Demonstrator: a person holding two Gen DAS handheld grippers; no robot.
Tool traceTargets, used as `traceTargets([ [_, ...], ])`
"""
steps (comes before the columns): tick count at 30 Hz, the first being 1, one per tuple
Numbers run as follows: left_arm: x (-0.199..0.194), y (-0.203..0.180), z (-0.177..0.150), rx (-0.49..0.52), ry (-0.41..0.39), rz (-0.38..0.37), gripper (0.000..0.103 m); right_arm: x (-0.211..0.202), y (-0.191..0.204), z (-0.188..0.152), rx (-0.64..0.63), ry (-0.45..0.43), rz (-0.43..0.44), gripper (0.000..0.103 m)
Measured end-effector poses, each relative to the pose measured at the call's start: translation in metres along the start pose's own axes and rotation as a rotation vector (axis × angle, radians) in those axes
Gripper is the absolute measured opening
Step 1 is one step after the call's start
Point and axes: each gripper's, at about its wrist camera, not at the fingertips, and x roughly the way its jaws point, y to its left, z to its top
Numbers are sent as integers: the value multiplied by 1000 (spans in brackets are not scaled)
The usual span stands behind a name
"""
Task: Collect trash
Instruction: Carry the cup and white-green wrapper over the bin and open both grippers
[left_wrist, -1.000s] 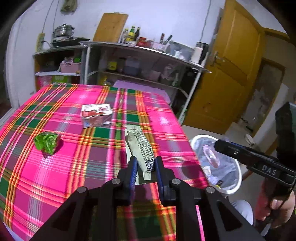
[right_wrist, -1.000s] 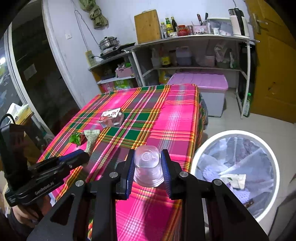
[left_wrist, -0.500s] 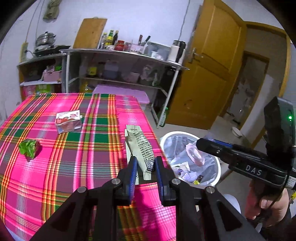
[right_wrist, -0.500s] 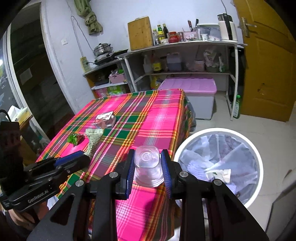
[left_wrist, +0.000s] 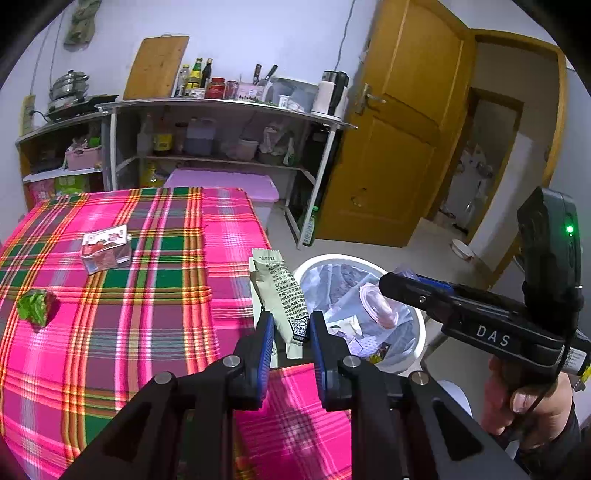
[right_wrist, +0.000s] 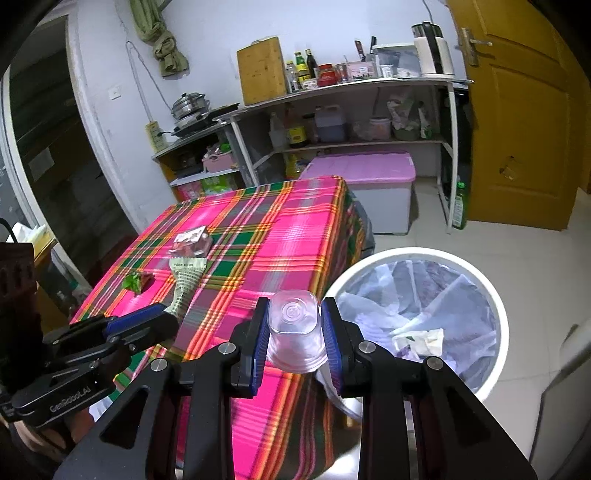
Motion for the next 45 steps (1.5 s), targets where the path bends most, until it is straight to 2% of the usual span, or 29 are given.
traceTargets([
  [18,51,-34,7,57,78,-53,20,5,-60,-11,106,21,-65,29],
  [32,116,-59,4,109,193,-85,20,28,-113,-27,201,92,-100,29],
  [42,153,-68,2,130,252,-94,21,43,-129,-37,222,144,-123,30],
  [44,158,-68,2,131,263,-93,21,44,-131,-38,226,143,-127,35],
  [45,161,-68,3,130,271,-90,22,43,-132,-37,227,141,-126,41],
])
